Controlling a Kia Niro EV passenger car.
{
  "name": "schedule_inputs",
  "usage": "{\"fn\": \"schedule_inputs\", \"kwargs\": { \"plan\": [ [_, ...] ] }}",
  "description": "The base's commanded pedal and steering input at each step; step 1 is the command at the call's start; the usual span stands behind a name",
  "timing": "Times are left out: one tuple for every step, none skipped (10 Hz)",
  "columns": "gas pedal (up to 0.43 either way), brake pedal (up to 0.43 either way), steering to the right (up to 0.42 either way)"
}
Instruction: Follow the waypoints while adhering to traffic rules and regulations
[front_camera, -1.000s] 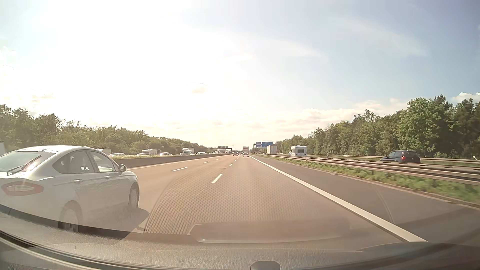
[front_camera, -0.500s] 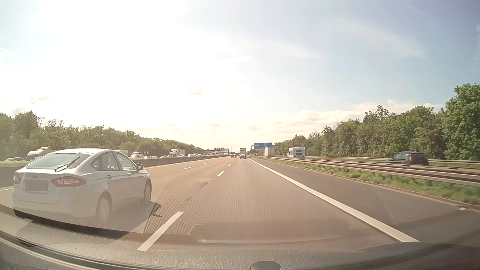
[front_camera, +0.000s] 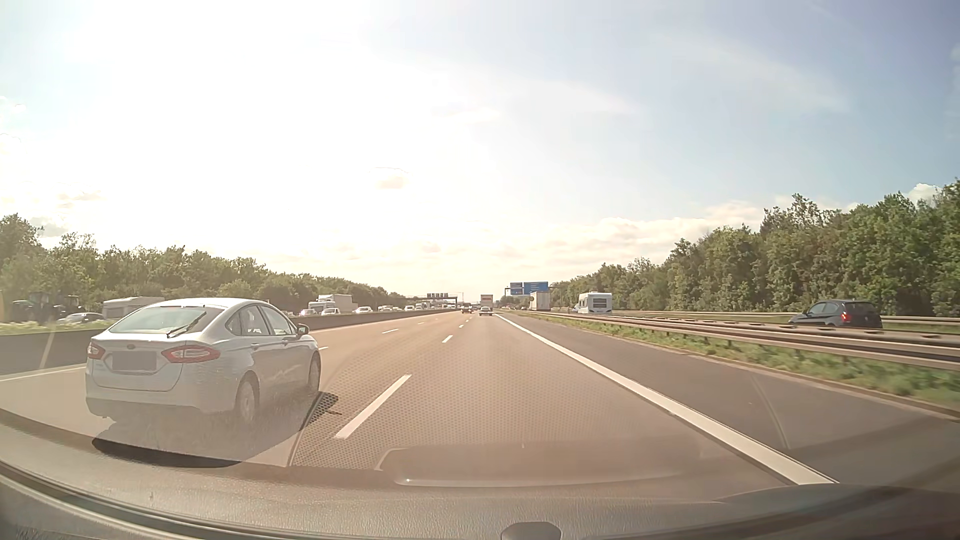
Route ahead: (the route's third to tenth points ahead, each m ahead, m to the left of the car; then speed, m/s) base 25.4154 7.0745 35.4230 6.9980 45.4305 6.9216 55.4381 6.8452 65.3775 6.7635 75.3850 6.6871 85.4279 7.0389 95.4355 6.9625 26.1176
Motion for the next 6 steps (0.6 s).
{"fn": "schedule_inputs", "kwargs": {
  "plan": [
    [0.339,0.000,-0.003],
    [0.339,0.000,-0.003],
    [0.339,0.000,-0.003],
    [0.331,0.000,-0.002],
    [0.331,0.000,-0.002],
    [0.331,0.000,-0.002]
  ]
}}
